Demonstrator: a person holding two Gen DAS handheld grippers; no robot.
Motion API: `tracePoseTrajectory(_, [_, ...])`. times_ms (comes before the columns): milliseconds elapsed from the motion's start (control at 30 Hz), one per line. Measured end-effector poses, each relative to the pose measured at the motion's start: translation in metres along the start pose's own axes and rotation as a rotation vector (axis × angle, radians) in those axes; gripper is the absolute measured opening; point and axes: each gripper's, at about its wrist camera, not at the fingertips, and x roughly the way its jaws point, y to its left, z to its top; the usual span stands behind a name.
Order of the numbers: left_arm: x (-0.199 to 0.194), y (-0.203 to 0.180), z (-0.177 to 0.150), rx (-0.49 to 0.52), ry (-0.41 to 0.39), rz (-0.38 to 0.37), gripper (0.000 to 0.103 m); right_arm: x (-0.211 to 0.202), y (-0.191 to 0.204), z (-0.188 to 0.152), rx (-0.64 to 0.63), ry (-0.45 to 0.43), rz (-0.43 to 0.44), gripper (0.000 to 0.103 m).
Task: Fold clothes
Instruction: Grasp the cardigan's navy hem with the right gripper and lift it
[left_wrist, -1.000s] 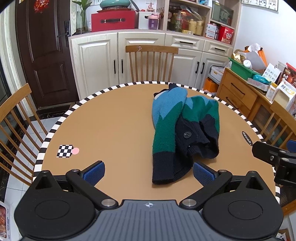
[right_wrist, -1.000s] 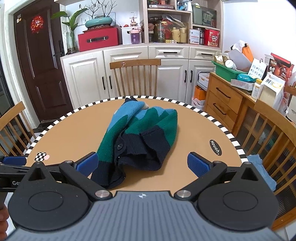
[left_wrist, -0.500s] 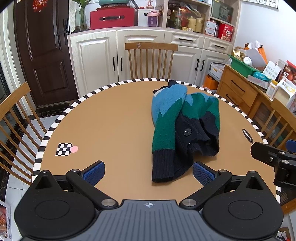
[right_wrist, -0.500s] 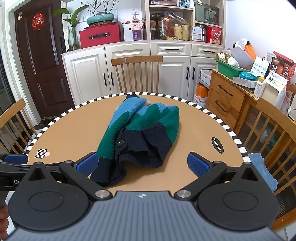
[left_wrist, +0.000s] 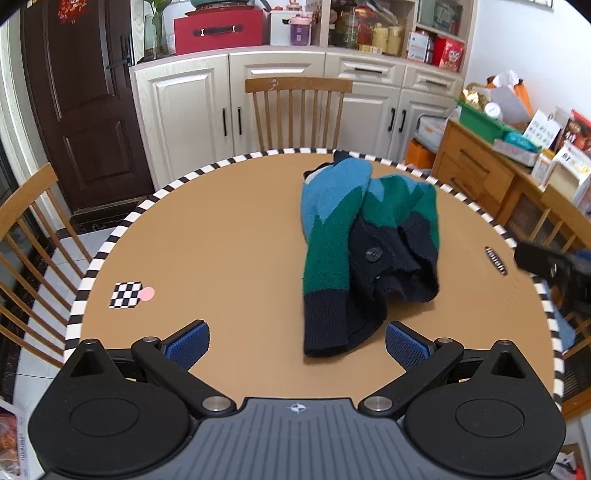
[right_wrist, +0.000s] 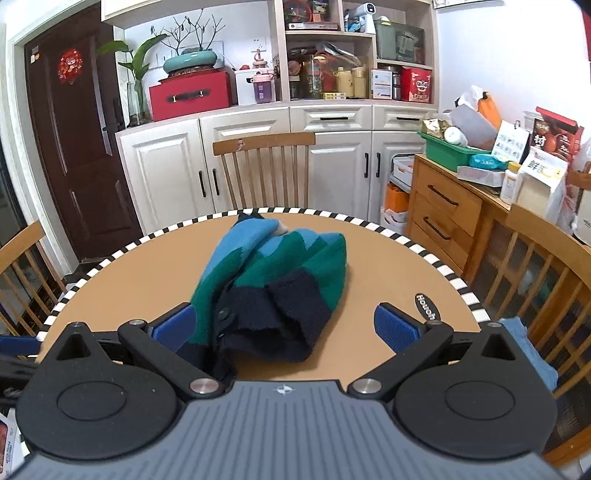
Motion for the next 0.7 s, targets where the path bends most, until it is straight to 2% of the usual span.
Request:
tracePoseTrajectory(100, [0.003, -0.004, 0.0, 0.033, 0.015, 0.022, 0.103, 0.028, -0.016, 0.005, 0.025, 0.027, 0.025, 0.103])
tracePoseTrajectory(200, [0.005, -0.007, -0.002, 0.034, 0.018, 0.028, 0.102, 0.055, -0.027, 0.001, 0.033, 0.003, 0.091, 0.101])
tracePoseTrajectory(267, [0.008, -0.007, -0.003, 0.034, 0.029, 0.031, 0.102, 0.072, -0.024, 0.0, -0.01, 0.003, 0.11, 0.097])
tracePoseTrajectory(300, [0.009, -0.006, -0.003, 0.028, 0.036, 0.037, 0.102, 0.08, -0.021, -0.001, -0.041, 0.005, 0.118, 0.088])
tracePoseTrajectory(333, [0.011, -0.006, -0.003, 0.019, 0.041, 0.043, 0.102, 0.088, -0.016, -0.001, -0.078, 0.005, 0.125, 0.059])
tracePoseTrajectory(400, [0.015, -0.003, -0.004, 0.0, 0.05, 0.05, 0.102, 0.108, -0.007, 0.0, -0.14, 0.037, 0.127, 0.027])
tracePoseTrajectory(467, [0.018, -0.002, -0.004, -0.021, 0.062, 0.059, 0.102, 0.13, -0.005, 0.005, -0.155, 0.08, 0.171, 0.022])
tracePoseTrajectory(500, [0.02, -0.001, -0.003, -0.03, 0.066, 0.063, 0.102, 0.139, -0.004, 0.009, -0.158, 0.088, 0.195, 0.016])
tracePoseTrajectory(633, [0.027, -0.003, -0.001, -0.05, 0.084, 0.088, 0.102, 0.176, 0.004, 0.026, -0.221, 0.099, 0.193, 0.016])
tracePoseTrajectory(700, [0.031, -0.005, 0.0, -0.061, 0.094, 0.101, 0.102, 0.197, 0.007, 0.035, -0.239, 0.124, 0.186, 0.02])
